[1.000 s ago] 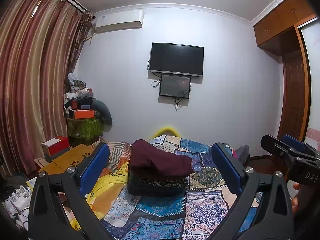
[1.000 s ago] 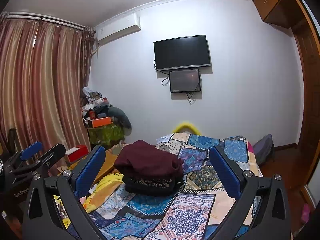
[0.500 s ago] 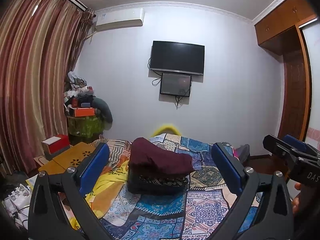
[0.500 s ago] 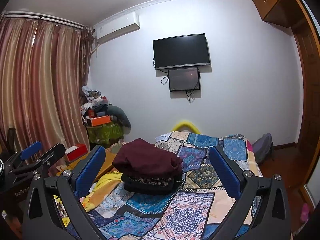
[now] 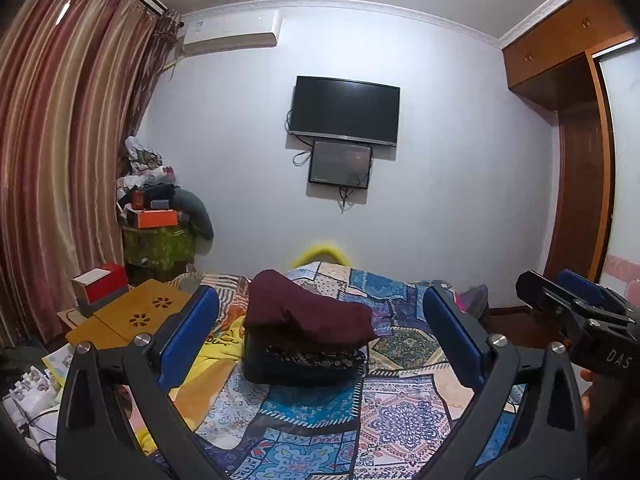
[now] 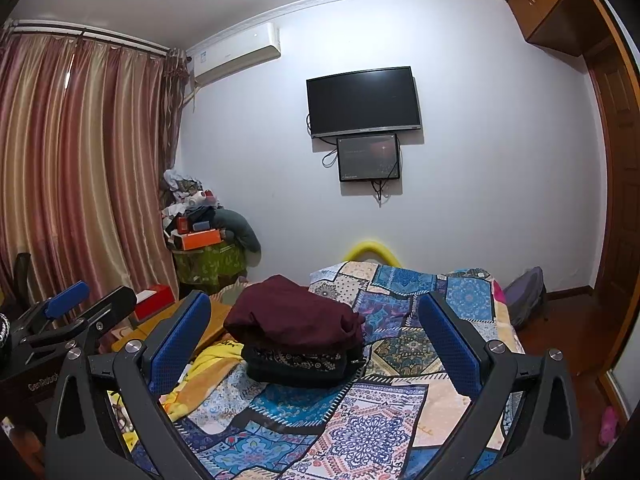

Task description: Fold large clothes

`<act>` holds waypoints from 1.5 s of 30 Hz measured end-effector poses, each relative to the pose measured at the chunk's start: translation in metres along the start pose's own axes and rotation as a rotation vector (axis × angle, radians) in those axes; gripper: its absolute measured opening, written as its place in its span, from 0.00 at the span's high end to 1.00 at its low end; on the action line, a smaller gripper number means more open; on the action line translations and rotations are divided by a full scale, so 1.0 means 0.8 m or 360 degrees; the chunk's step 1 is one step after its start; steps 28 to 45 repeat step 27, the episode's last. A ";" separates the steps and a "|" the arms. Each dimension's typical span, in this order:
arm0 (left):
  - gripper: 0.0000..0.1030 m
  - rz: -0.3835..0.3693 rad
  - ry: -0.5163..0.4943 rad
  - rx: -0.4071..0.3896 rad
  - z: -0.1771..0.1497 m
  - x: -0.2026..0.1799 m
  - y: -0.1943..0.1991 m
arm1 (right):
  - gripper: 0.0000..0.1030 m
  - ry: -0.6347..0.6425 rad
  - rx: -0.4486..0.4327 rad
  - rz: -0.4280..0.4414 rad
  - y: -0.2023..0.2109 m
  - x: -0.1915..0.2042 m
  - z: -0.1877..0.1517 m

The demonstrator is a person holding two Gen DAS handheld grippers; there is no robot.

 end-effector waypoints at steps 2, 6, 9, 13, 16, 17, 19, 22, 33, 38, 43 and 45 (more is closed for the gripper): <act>0.01 0.0000 -0.0006 0.0001 0.000 -0.002 0.000 | 0.00 -0.0006 0.0005 -0.0003 -0.001 -0.002 0.000; 0.01 -0.0005 -0.0020 0.0008 -0.002 -0.005 0.000 | 0.00 -0.0020 0.0008 -0.0006 -0.002 -0.004 -0.001; 0.01 -0.0009 -0.0031 -0.0001 -0.001 -0.007 0.001 | 0.00 -0.0020 0.0003 -0.0012 -0.001 -0.006 -0.002; 0.01 0.0001 -0.0036 -0.0010 0.000 -0.008 0.002 | 0.00 -0.0032 0.0013 -0.0017 -0.003 -0.009 -0.005; 0.01 -0.0009 -0.0040 0.0001 -0.002 -0.011 0.002 | 0.00 -0.0038 0.0016 -0.0018 -0.004 -0.010 -0.005; 0.01 -0.0011 -0.0043 0.0004 -0.003 -0.011 0.001 | 0.00 -0.0037 0.0018 -0.0018 -0.004 -0.011 -0.005; 0.01 -0.0023 -0.0048 0.0009 -0.004 -0.014 0.000 | 0.00 -0.0033 0.0021 -0.0021 -0.005 -0.010 -0.006; 0.01 -0.0030 -0.0052 0.0011 -0.005 -0.017 -0.001 | 0.00 -0.0033 0.0030 -0.0022 -0.006 -0.010 -0.007; 0.01 -0.0021 -0.0044 0.0016 -0.006 -0.013 -0.002 | 0.00 -0.0035 0.0033 -0.0022 -0.007 -0.010 -0.007; 0.01 -0.0021 -0.0044 0.0016 -0.006 -0.013 -0.002 | 0.00 -0.0035 0.0033 -0.0022 -0.007 -0.010 -0.007; 0.01 -0.0021 -0.0044 0.0016 -0.006 -0.013 -0.002 | 0.00 -0.0035 0.0033 -0.0022 -0.007 -0.010 -0.007; 0.01 -0.0021 -0.0044 0.0016 -0.006 -0.013 -0.002 | 0.00 -0.0035 0.0033 -0.0022 -0.007 -0.010 -0.007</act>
Point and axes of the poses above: each gripper's, at about its wrist camera, not at the fingertips, and y roughly against the way its jaws point, x to its left, z to its top, the point moved 10 cm from there along -y, roughly the way its jaws point, and after that the axes turned 11 degrees about -x, right-handed, at the moved point
